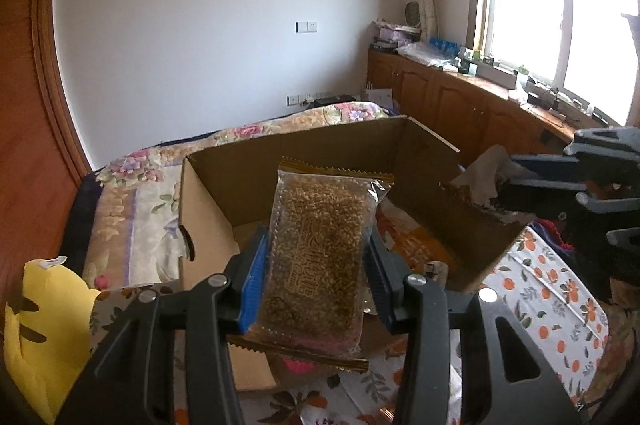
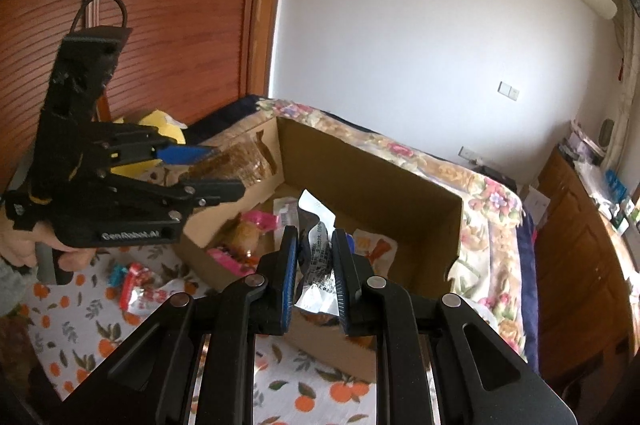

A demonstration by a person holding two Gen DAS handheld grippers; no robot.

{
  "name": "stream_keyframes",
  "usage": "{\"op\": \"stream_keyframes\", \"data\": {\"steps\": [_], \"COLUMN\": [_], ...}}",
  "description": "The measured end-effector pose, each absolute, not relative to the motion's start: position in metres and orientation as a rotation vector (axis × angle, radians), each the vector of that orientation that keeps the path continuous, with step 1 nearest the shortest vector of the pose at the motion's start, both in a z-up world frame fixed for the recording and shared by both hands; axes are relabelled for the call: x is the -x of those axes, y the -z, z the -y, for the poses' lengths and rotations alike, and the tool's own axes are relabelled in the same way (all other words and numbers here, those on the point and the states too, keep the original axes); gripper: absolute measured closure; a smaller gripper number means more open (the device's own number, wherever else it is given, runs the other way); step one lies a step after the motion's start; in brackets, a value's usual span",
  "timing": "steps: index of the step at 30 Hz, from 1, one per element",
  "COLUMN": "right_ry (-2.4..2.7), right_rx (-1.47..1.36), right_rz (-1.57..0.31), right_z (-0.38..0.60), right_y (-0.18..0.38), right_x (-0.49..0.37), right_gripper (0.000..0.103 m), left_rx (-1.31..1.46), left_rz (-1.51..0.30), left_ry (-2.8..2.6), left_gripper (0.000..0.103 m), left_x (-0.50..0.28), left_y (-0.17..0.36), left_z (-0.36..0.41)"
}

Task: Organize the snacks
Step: 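Lift both held packs and carry them over the cardboard box, then lower both packs into the box and open both tools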

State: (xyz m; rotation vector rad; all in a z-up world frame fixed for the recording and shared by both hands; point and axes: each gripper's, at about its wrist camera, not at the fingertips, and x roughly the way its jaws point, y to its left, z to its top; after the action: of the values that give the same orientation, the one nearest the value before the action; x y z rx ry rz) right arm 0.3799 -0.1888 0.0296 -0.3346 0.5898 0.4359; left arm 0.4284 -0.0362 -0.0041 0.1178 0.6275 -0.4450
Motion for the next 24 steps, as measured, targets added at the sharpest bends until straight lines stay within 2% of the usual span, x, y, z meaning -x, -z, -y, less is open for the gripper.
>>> {"op": "stream_keyframes", "data": {"steps": [11,15,24], "right_ry": [-0.402,-0.393,-0.377], "right_rx": [0.319,0.294,0.231], "right_rz": [-0.640,-0.685,-0.762], "right_z": [0.187,0.191,0.204], "right_y": [0.006,0.027,0.051], "right_x": [-0.427,-0.443,-0.457], "right_gripper": [0.088,0.088,0.088], "left_rx": [-0.125,-0.106,-0.116], "left_rz": [-0.682,-0.702,-0.671], "left_ry": [0.450,0.481,0.499], "left_gripper": [0.057,0.052,0.048], "left_x": [-0.444,-0.448,-0.430], "left_y": [0.035,0.044,0.037], "left_z": [0.041,0.042,0.045]}}
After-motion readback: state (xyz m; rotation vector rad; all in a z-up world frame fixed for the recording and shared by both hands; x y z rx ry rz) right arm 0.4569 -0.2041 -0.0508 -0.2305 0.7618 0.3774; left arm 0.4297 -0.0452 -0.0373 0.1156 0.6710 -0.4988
